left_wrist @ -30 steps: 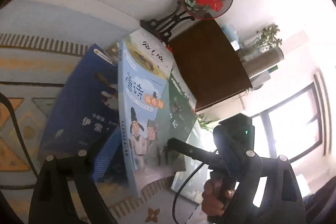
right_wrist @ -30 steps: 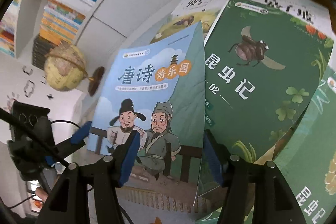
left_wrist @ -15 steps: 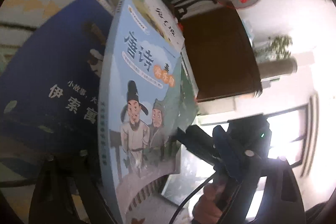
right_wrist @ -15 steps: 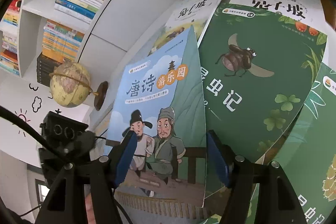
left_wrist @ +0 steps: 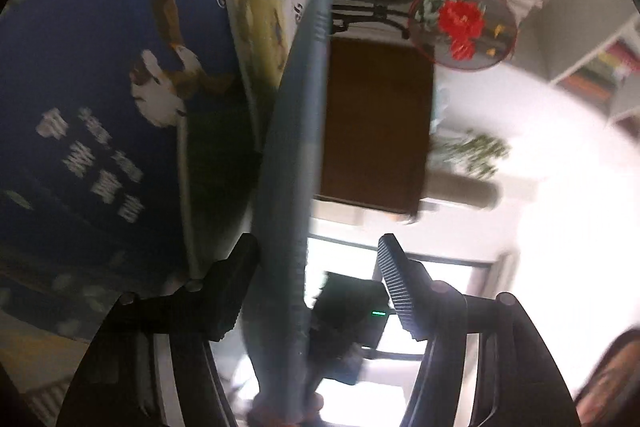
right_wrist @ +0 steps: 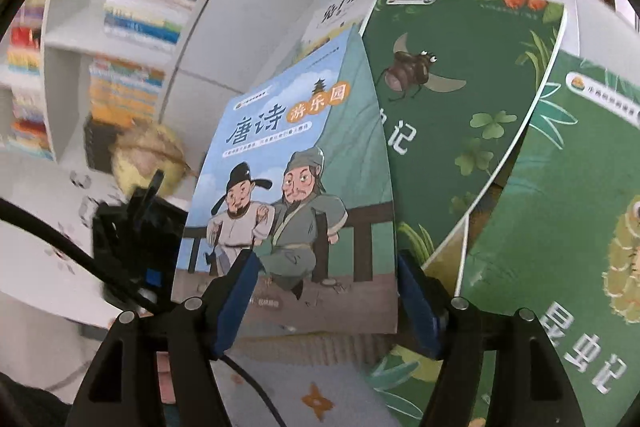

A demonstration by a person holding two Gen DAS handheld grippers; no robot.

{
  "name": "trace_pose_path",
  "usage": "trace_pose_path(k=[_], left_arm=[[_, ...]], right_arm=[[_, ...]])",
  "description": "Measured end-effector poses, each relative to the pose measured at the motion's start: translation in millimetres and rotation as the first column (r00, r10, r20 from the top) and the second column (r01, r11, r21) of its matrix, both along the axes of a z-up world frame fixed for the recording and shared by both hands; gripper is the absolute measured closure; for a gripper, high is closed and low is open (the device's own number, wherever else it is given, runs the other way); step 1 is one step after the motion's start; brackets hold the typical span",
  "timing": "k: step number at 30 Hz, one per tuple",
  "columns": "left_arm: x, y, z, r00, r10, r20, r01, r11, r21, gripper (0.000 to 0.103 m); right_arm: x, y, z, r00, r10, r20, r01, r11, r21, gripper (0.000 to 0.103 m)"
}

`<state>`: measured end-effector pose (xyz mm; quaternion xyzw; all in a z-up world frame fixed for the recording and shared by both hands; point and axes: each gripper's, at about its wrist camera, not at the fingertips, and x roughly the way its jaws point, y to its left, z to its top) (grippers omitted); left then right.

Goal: Organize books

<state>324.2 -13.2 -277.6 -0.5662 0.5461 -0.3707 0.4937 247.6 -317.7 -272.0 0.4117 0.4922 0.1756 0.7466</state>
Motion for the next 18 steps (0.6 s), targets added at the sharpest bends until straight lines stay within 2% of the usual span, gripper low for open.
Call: trace_pose_path(k=[3,5,7,13,14,16,18], left_arm=[[4.5,-0.3,-1.4,1.0,0.008,-0.027,-0.008,1.0,-0.022,0.044],[6.3,-1.2,-8.0,0.997,0.019,-0.075,-0.023,0.998,-0.052,0.044],[5.2,-0.9,-15.6,0.992,0.023,-0.128,-0.037,0.993,-0.108,0.044],[1.8,-4.5,-24.1,0.978,0.004,-0.207,-0.042,0.983,-0.181,0.044],[1.8,-6.0,-24.7,0.977,-0.001,-0.212,-0.04,0.981,-0.188,0.044],[3.0,-5.9,-25.6,0.977,-0.002,-0.215,-0.039,0.982,-0.185,0.044],[4.8,-4.2,-26.3,0.978,0.0,-0.21,-0.034,0.987,-0.157,0.044]], right_arm=[[2.8,-4.9,-5.8,0.999,-0.043,-0.014,0.044,0.995,0.088,0.034],[2.8,-5.7,-6.7,0.998,-0.059,-0.019,0.061,0.991,0.119,0.034],[1.7,-3.3,-5.1,0.998,-0.062,-0.02,0.064,0.99,0.124,0.033],[-3.2,0.3,-4.4,0.998,-0.032,-0.052,0.04,0.986,0.165,0.032],[-2.6,0.1,-6.6,0.998,-0.033,-0.058,0.043,0.982,0.185,0.031],[-1.1,0.0,-8.0,0.996,-0.047,-0.07,0.061,0.974,0.218,0.025],[-1.0,-1.8,-9.3,0.995,-0.068,-0.073,0.084,0.965,0.248,0.024]])
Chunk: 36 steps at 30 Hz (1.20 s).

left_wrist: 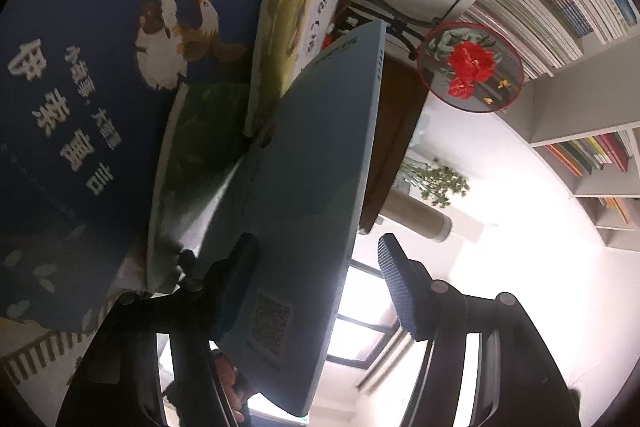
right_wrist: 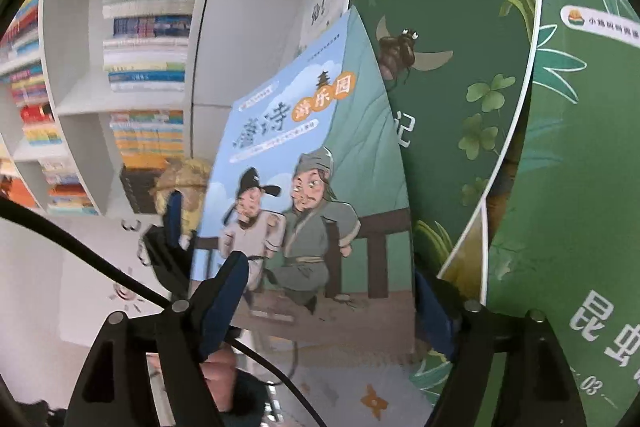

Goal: Organize books

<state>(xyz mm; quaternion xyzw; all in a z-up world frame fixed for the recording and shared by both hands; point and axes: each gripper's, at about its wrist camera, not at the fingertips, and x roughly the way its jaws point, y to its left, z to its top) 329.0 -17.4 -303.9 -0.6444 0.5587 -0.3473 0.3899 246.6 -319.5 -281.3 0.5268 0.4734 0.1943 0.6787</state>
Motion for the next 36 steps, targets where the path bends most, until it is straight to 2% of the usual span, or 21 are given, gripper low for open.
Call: trace_pose_path(k=[2,3,5,6,7,9,11,12,14,16,18,19,21,24,26,32,36], left_arm=[[2.3,3.9,4.7,0.999,-0.024,0.041,0.02,0.993,0.113,0.044],[3.6,4.2,7.8,0.996,-0.052,0.066,0.038,0.98,0.194,0.044],[1.7,3.2,10.6,0.989,-0.108,0.103,0.068,0.941,0.331,0.044],[-0.3,0.0,14.3,0.979,-0.156,0.129,0.087,0.9,0.428,0.044],[-2.6,-3.3,17.6,0.971,-0.186,0.152,0.092,0.871,0.483,0.044],[-8.7,-13.9,30.1,0.935,-0.275,0.223,0.085,0.786,0.613,0.049],[-15.0,-29.0,46.5,0.881,-0.378,0.284,0.063,0.689,0.722,0.049],[-20.0,-39.3,56.8,0.839,-0.446,0.311,0.03,0.61,0.792,0.049],[-26.2,-52.0,65.1,0.785,-0.525,0.328,-0.015,0.514,0.858,0.049],[-31.9,-59.9,67.7,0.755,-0.566,0.332,-0.042,0.463,0.885,0.049],[-35.1,-64.6,69.6,0.738,-0.589,0.328,-0.065,0.422,0.904,0.049],[-37.2,-67.8,70.5,0.727,-0.607,0.322,-0.078,0.393,0.916,0.049],[-38.3,-73.3,72.9,0.714,-0.624,0.317,-0.096,0.361,0.928,0.049],[-39.2,-79.5,76.4,0.691,-0.65,0.317,-0.132,0.317,0.939,0.049],[-38.1,-80.0,77.1,0.685,-0.654,0.32,-0.146,0.307,0.94,0.049],[-40.3,-81.9,82.7,0.668,-0.664,0.334,-0.173,0.298,0.939,0.049],[-43.3,-83.9,90.8,0.661,-0.67,0.338,-0.196,0.282,0.939,0.049]], right_arm=[[-0.1,1.1,0.8,1.0,-0.006,0.0,0.006,1.0,-0.012,0.024],[-0.3,2.2,4.1,1.0,-0.012,0.003,0.012,0.999,-0.035,0.029],[-1.7,6.2,15.7,1.0,-0.015,0.019,0.017,0.991,-0.13,0.047],[-0.1,9.9,20.2,1.0,-0.004,0.025,0.008,0.986,-0.168,0.06],[-0.1,13.5,26.5,0.999,0.011,0.033,-0.004,0.975,-0.224,0.067],[-1.1,24.6,43.0,0.996,0.058,0.061,-0.031,0.928,-0.372,0.07],[-1.5,40.0,59.2,0.99,0.117,0.085,-0.055,0.849,-0.525,0.07],[-1.5,46.4,64.6,0.986,0.143,0.09,-0.066,0.815,-0.575,0.07],[-2.0,54.7,70.4,0.978,0.184,0.095,-0.083,0.767,-0.636,0.07],[-2.8,58.5,70.4,0.973,0.212,0.09,-0.098,0.735,-0.671,0.07],[-3.3,58.9,67.3,0.972,0.223,0.078,-0.11,0.721,-0.685,0.07],[-2.4,61.4,66.4,0.972,0.225,0.071,-0.116,0.718,-0.686,0.07],[-3.2,63.9,62.6,0.969,0.239,0.058,-0.133,0.708,-0.694,0.07],[-2.5,71.4,62.9,0.963,0.264,0.053,-0.144,0.672,-0.726,0.07],[-3.8,74.6,63.8,0.96,0.275,0.055,-0.146,0.657,-0.74,0.07],[-4.9,72.8,67.0,0.957,0.279,0.073,-0.135,0.656,-0.743,0.07],[-5.5,77.1,74.8,0.949,0.299,0.096,-0.123,0.635,-0.763,0.07]])
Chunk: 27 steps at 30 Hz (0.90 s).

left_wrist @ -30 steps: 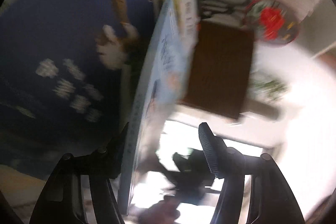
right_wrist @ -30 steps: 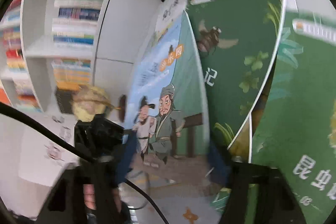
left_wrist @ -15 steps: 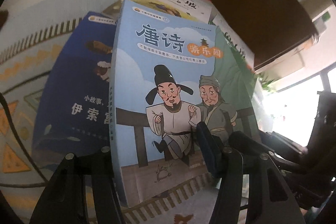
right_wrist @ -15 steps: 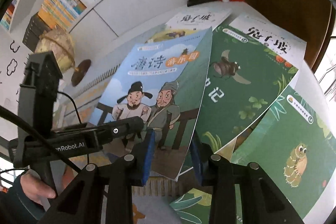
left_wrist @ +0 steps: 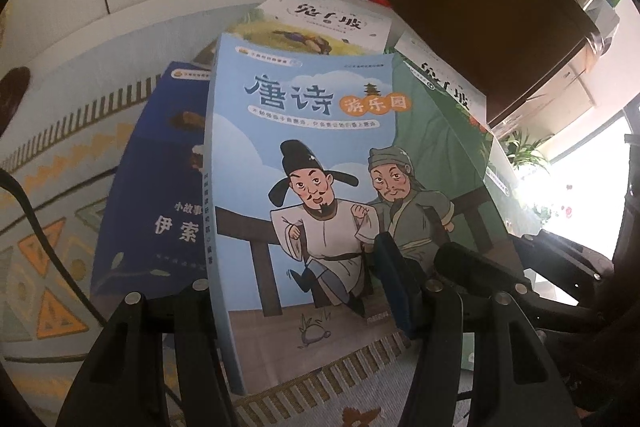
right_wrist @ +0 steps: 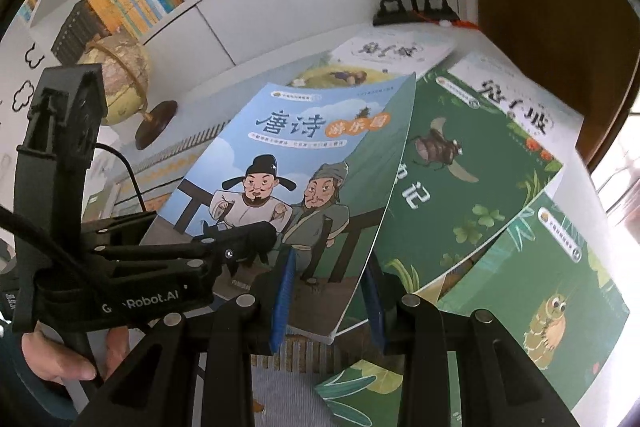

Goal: Organize books

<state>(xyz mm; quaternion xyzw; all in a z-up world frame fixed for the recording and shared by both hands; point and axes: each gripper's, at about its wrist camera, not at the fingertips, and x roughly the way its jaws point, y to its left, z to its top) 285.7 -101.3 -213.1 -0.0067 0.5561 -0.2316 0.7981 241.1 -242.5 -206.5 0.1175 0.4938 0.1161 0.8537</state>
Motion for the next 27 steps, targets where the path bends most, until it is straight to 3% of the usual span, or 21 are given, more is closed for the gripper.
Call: trace_pose_path(k=[10,19,24,27], left_arm=[[-4.4,13.0,10.3,0.999,0.023,0.034,-0.024,1.0,0.014,0.049],[-19.0,40.7,23.4,0.998,0.037,0.06,-0.036,0.999,-0.027,0.051],[-32.7,64.1,27.1,0.995,0.061,0.084,-0.057,0.997,-0.054,0.05],[-43.4,75.7,33.0,0.99,0.068,0.125,-0.066,0.998,-0.023,0.051]], right_arm=[[5.5,13.2,7.4,0.997,0.058,0.04,-0.057,0.998,-0.032,0.07],[1.7,36.6,15.9,0.987,0.136,0.083,-0.133,0.99,-0.041,0.071],[-7.2,59.8,22.7,0.972,0.2,0.122,-0.191,0.978,-0.084,0.071],[-11.7,73.6,26.7,0.96,0.25,0.13,-0.237,0.966,-0.103,0.072]])
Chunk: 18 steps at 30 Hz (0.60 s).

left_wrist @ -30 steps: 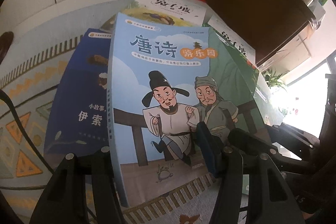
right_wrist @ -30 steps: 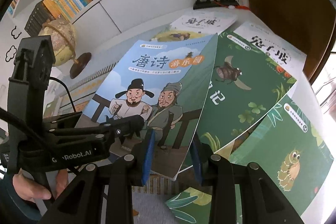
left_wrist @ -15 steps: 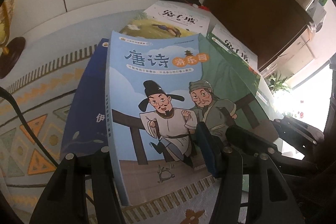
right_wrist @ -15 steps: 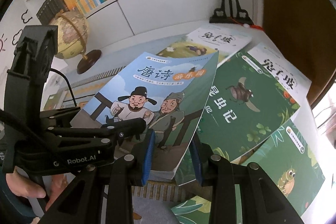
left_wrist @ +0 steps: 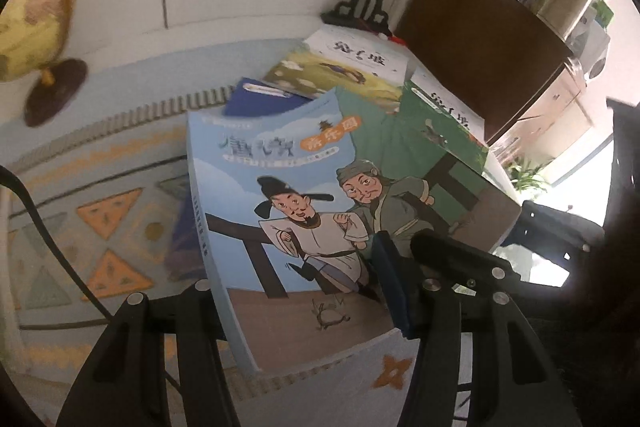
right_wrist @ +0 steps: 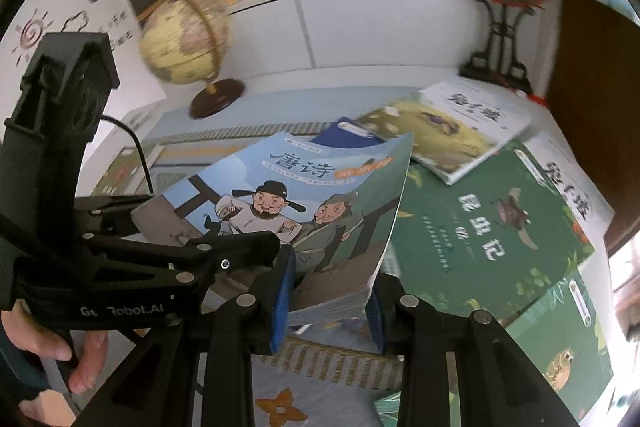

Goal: Organize books

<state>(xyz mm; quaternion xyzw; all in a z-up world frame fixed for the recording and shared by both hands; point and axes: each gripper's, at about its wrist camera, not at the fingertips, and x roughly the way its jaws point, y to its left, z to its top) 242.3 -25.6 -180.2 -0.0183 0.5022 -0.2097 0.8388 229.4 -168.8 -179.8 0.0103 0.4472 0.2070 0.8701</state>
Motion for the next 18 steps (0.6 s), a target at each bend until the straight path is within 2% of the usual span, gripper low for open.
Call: trace_pose_path(k=[4,11,18], left_arm=[[-8.5,14.7,5.2,1.0,0.018,0.014,-0.018,0.999,0.03,0.051],[-26.1,56.7,26.9,0.994,0.094,0.051,-0.096,0.995,0.035,0.051],[-42.7,129.6,57.5,0.975,0.188,0.117,-0.195,0.98,0.049,0.051]], right_arm=[[-6.0,13.7,1.1,0.999,0.042,0.008,-0.042,0.999,0.003,0.072],[-12.1,48.6,18.5,0.99,0.126,0.068,-0.126,0.992,0.002,0.072],[-17.7,110.7,41.2,0.966,0.216,0.144,-0.22,0.976,0.01,0.072]])
